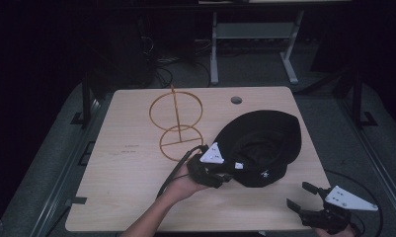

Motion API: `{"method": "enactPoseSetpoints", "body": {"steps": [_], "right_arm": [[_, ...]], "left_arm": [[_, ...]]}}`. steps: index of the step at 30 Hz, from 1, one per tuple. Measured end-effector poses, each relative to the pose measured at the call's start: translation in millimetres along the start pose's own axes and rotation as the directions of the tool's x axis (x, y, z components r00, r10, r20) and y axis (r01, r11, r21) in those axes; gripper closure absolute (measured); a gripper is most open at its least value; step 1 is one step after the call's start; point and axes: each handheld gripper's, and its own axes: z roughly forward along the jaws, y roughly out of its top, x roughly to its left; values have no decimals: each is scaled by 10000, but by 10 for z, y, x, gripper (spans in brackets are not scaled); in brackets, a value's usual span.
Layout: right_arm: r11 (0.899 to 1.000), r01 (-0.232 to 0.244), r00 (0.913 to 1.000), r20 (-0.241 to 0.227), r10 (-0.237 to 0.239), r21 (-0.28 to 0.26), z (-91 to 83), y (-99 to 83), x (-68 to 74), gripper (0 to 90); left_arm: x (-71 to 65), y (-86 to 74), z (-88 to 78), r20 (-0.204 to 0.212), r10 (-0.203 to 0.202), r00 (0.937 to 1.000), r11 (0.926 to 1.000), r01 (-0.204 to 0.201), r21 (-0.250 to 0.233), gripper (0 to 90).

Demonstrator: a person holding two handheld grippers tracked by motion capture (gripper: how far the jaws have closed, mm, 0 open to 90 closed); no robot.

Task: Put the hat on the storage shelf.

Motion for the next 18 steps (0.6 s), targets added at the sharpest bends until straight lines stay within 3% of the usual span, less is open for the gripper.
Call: {"method": "enactPoseSetpoints", "body": {"steps": [4,8,10,18], "right_arm": [[10000,-53,10000,5,53,60,4,-11,-7,157],[10000,-71,10000,61,71,-16,-8,-10,-24,156],[10000,-56,10000,81,56,-29,-9,-11,-30,156],[9999,-96,9996,278,98,-66,-16,-11,-32,157]], "left_arm": [[12,17,50,171,136,9998,9998,-139,149,574],[8,37,82,305,357,9989,9993,-360,81,741],[-2,45,93,320,558,9979,9984,-561,101,763],[-43,83,63,929,509,9944,9980,-472,-422,848]]}}
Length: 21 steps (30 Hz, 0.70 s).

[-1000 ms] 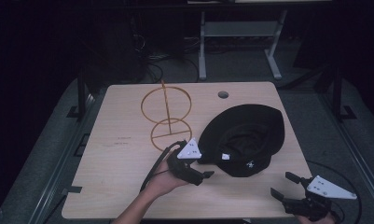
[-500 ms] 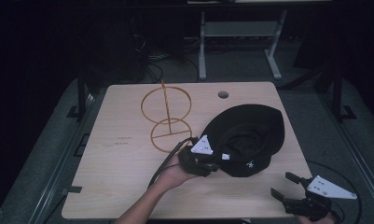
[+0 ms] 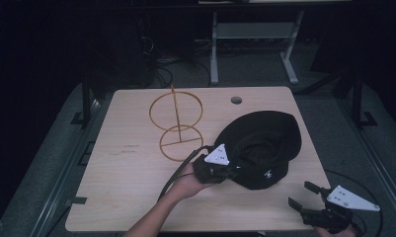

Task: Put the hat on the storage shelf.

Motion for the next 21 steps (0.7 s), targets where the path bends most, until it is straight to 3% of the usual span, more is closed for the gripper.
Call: {"method": "enactPoseSetpoints", "body": {"steps": [9,21], "right_arm": [[9982,-222,9997,41,225,-549,5,33,-12,157],[9915,-625,9980,-33,626,-1143,70,106,-37,152]], "left_arm": [[-29,36,-114,597,-212,9980,9963,261,-815,853],[-12,3,-267,1108,-619,9919,9844,790,-1574,854]]}}
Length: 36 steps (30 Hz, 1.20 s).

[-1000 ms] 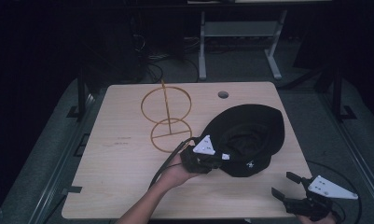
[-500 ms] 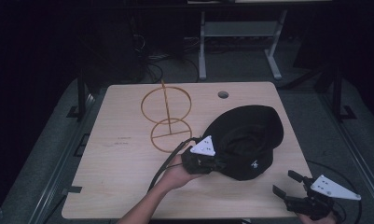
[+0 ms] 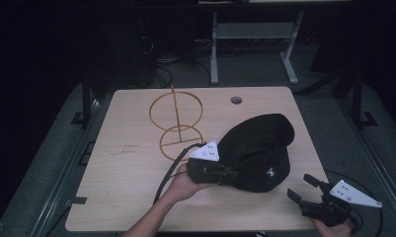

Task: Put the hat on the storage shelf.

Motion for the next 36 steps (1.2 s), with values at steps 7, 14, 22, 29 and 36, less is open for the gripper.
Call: {"method": "enactPoseSetpoints", "body": {"steps": [7,14,22,29,36], "right_arm": [[9924,-1150,9931,-283,1138,-431,78,91,-70,154],[9900,-1391,9895,-441,1379,-249,252,157,-65,157],[9843,-1763,9828,-541,1767,120,414,150,-78,214],[9733,-2281,9648,-1282,2297,267,513,115,-85,419],[9833,-1799,9790,-921,1818,281,579,126,1,658]], "left_arm": [[-3,-45,-64,122,-204,9997,9993,208,-326,854],[-35,-66,-68,287,-121,9995,9992,131,-370,854],[-46,-77,-77,355,-124,9993,9984,143,-538,854],[-15,-112,-71,322,-285,9991,9977,305,-612,855],[-16,-123,-68,360,-229,9991,9977,251,-622,855]]}}
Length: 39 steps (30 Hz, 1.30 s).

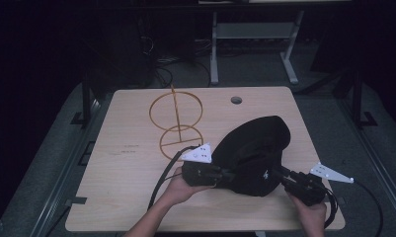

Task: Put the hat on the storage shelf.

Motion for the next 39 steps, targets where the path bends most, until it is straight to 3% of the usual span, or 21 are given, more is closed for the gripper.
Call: {"method": "enactPoseSetpoints", "body": {"steps": [3,7,22,39], "right_arm": [[9992,383,9990,231,-380,-121,-10,11,40,813],[9984,510,9981,348,-501,-253,-44,33,55,843],[9942,956,9946,450,-933,-500,-109,127,147,865],[9804,1380,9903,349,-1344,-1406,-299,404,262,876]], "left_arm": [[7,-9,-22,-54,-67,10000,10000,67,-45,854],[6,-31,-52,-130,-32,9999,10000,33,37,854],[-12,-59,-114,-484,257,9985,9988,-236,433,853],[-56,-87,-107,-883,658,9939,9935,-570,983,827]]}}
